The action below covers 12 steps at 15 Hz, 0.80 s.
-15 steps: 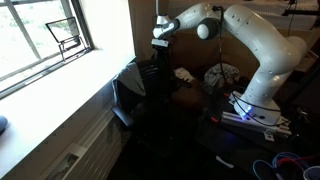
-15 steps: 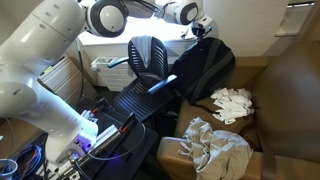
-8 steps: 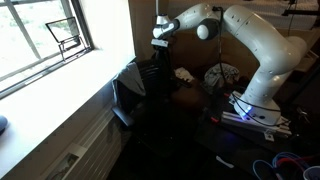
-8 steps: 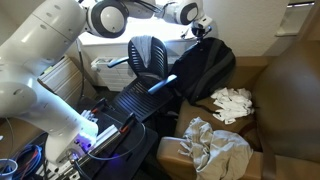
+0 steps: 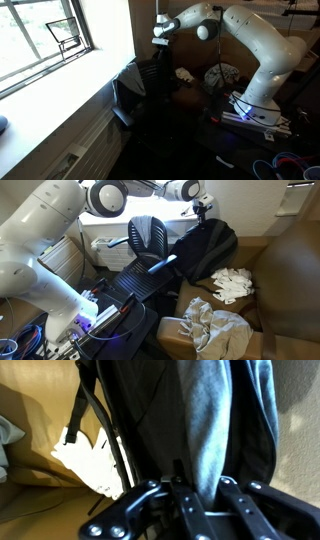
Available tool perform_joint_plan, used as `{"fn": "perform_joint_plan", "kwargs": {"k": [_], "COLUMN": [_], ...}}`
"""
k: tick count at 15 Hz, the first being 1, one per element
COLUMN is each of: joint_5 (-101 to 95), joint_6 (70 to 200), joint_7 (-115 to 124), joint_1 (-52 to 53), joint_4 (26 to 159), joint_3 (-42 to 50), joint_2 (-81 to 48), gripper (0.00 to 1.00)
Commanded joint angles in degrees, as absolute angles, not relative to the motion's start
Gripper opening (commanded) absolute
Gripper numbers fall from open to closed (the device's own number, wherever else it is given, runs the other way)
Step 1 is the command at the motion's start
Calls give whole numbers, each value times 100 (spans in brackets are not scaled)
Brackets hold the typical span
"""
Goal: Move the backpack from the couch to the chair
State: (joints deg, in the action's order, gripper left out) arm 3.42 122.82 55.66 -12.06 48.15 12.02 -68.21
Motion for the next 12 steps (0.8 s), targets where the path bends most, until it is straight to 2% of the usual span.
{"fn": "perform_joint_plan", "kwargs": {"k": [1,9,12], "joint_5": [166,190,644], "joint_6": [11815,12405,12161], "joint_7": [6102,7355,6369], "joint_1": [-1241,-1255,-1341], "joint_4": [4406,4166,4484], "joint_3": [1595,2636,2154], "joint_2": [-6812,-6072,-5296], "gripper": [5,5,5]}}
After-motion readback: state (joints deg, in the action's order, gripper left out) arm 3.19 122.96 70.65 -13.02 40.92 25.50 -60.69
